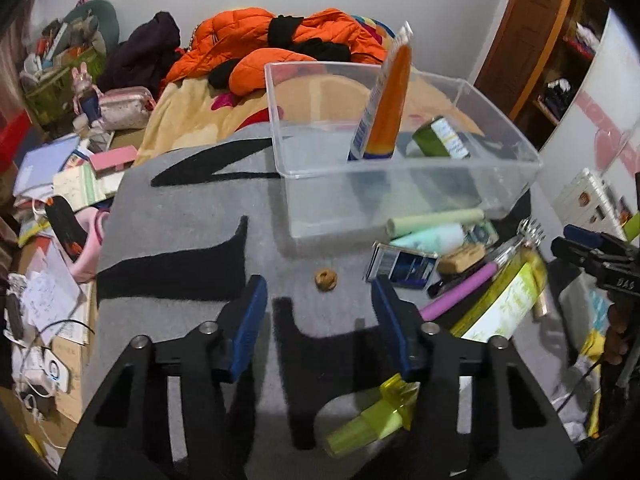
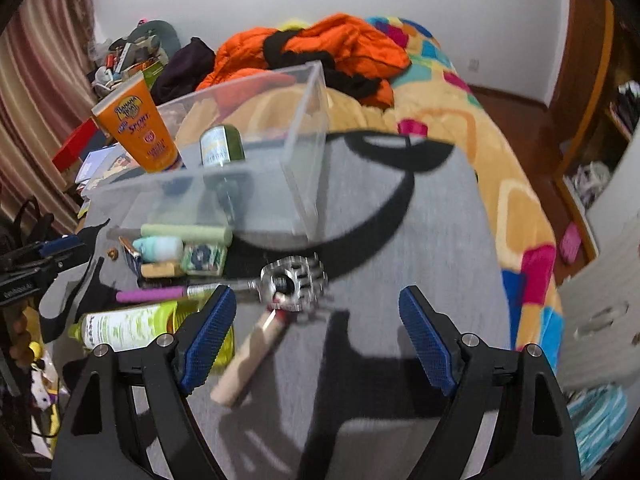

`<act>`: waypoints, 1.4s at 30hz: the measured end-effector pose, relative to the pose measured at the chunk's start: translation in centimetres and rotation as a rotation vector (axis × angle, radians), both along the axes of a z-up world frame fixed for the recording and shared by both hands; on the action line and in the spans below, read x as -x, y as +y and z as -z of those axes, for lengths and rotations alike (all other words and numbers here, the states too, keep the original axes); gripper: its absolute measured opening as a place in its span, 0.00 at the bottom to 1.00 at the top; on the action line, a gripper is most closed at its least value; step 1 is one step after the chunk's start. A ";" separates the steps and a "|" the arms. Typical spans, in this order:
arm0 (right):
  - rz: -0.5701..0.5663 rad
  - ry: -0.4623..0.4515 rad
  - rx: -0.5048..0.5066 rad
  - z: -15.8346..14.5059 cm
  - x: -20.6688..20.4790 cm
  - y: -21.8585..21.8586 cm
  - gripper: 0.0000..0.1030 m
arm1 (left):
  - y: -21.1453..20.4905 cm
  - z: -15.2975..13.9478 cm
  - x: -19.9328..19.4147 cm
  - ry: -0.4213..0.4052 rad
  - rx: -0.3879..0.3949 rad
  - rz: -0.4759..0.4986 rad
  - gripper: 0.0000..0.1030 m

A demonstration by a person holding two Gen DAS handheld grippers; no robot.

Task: Organize objects
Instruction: 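Lower both held items into the clear box and open both tools, then grasp the beige cylindrical tube with the right tool, then carry the beige tube into the clear box and release it with the right tool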

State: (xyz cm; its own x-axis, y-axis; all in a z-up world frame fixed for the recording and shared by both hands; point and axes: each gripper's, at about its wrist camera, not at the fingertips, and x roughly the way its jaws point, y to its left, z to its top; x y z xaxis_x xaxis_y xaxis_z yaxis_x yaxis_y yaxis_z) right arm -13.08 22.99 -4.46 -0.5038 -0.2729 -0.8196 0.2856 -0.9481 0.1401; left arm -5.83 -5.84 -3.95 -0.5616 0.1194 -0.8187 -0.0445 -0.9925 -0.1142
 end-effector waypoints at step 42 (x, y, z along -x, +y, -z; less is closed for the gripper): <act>0.079 0.011 0.026 0.1 -1.8 1.1 0.13 | 1.6 -1.0 0.6 0.092 0.045 0.032 0.12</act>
